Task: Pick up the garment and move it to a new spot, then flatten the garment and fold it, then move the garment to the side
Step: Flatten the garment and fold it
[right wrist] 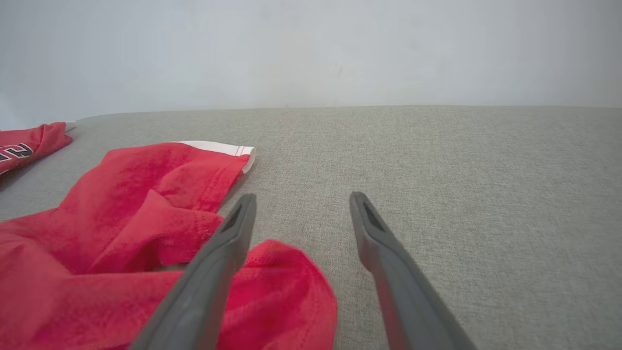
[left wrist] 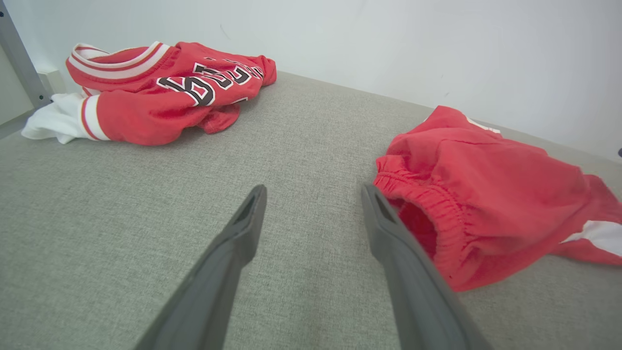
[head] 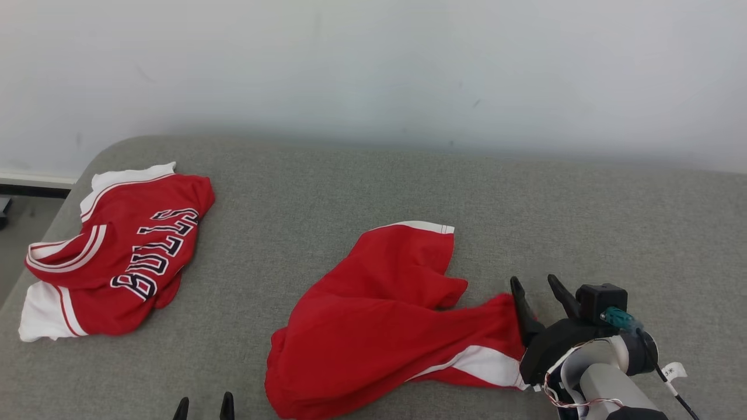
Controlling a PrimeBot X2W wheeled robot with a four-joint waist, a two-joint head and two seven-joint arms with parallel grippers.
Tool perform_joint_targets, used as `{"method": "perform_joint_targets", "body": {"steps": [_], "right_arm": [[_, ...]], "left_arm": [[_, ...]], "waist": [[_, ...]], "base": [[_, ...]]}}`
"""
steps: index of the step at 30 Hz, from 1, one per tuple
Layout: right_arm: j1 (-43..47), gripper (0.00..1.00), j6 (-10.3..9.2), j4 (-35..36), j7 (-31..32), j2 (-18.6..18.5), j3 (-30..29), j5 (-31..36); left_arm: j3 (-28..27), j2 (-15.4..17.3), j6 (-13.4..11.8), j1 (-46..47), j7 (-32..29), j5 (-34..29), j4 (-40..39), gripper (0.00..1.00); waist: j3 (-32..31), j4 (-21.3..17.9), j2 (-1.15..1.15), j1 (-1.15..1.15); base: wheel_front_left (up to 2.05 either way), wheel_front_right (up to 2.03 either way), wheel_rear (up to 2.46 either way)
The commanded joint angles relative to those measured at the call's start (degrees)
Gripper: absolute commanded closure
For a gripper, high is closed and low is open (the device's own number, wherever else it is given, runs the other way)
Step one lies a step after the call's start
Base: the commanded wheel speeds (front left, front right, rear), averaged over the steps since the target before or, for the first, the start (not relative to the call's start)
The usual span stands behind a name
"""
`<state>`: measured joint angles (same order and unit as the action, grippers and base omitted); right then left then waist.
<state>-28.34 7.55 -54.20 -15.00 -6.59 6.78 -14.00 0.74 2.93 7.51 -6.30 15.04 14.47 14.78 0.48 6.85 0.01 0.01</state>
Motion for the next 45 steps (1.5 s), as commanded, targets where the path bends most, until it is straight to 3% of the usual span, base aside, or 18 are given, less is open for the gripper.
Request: {"method": "perform_joint_targets", "body": {"steps": [1,8,14,21,29,35,36,37,38,39,45], "right_arm": [[0.9,0.00,-0.13,1.1,-0.2,-0.3,0.2,-0.2],[8.0,0.00,-0.13,15.4,-0.2,-0.2,-1.7,1.2],[14.4,0.00,-0.13,23.2,-0.2,1.3,-2.8,2.8],[19.5,0.00,-0.13,27.2,-0.2,2.8,-3.8,3.7],[25.0,0.00,-0.13,30.9,-0.2,3.6,-2.6,4.9],[28.1,0.00,-0.13,32.0,-0.2,3.7,-1.0,1.5],[28.2,0.00,-0.13,32.3,-0.2,3.7,-0.7,1.2],[28.2,0.00,-0.13,32.3,-0.2,3.7,-0.7,1.2],[28.4,0.00,-0.13,32.3,-0.2,3.7,-0.4,0.9],[28.5,0.00,-0.13,32.4,-0.2,3.7,-0.2,0.6],[27.6,0.00,-0.13,32.8,-0.2,3.7,0.9,0.0]], "left_arm": [[-0.2,-0.1,-0.1,-0.8,0.1,0.1,0.1,0.00],[-0.3,-0.1,-0.1,-1.1,0.1,0.0,-0.7,0.00],[2.4,0.2,-0.1,-2.4,0.1,1.5,-2.0,0.00],[8.7,2.4,-0.1,-3.4,0.1,3.7,-2.4,0.00],[10.4,2.6,-0.1,-0.6,0.1,6.4,0.3,0.00],[12.1,3.3,-0.1,2.0,0.1,9.3,2.4,0.00],[12.6,3.7,-0.1,2.5,0.1,10.1,2.7,0.56],[12.6,3.7,-0.1,2.5,0.1,10.1,2.7,0.56],[12.7,4.0,-0.1,3.3,0.1,10.9,2.7,0.82],[12.9,4.4,-0.1,3.9,0.1,11.5,2.7,1.00],[14.0,8.8,-0.1,8.9,0.1,11.0,0.4,1.00]], "waist": [[-0.7,-0.8,-0.01,-0.01],[-1.1,-2.3,-0.01,-0.01],[-0.9,-3.4,-0.01,-0.01],[-0.5,-4.0,-0.01,-0.01],[0.2,-4.2,-0.01,-0.01],[1.1,-4.9,-0.01,-0.01],[1.3,-5.1,-0.01,-0.01],[1.3,-5.1,-0.01,-0.01],[1.6,-5.3,-0.01,-0.01],[1.8,-5.4,-0.01,-0.01],[3.1,-6.6,-0.01,-0.01]], "base": [[0.00,0.00,0.00],[0.00,0.00,0.00],[0.00,0.00,0.00],[0.00,0.00,0.00],[0.00,0.00,0.00],[0.00,0.00,0.00],[0.00,0.00,0.00],[0.00,0.00,0.00],[0.00,0.00,0.00],[0.00,0.00,0.00],[0.00,0.00,0.00]]}}
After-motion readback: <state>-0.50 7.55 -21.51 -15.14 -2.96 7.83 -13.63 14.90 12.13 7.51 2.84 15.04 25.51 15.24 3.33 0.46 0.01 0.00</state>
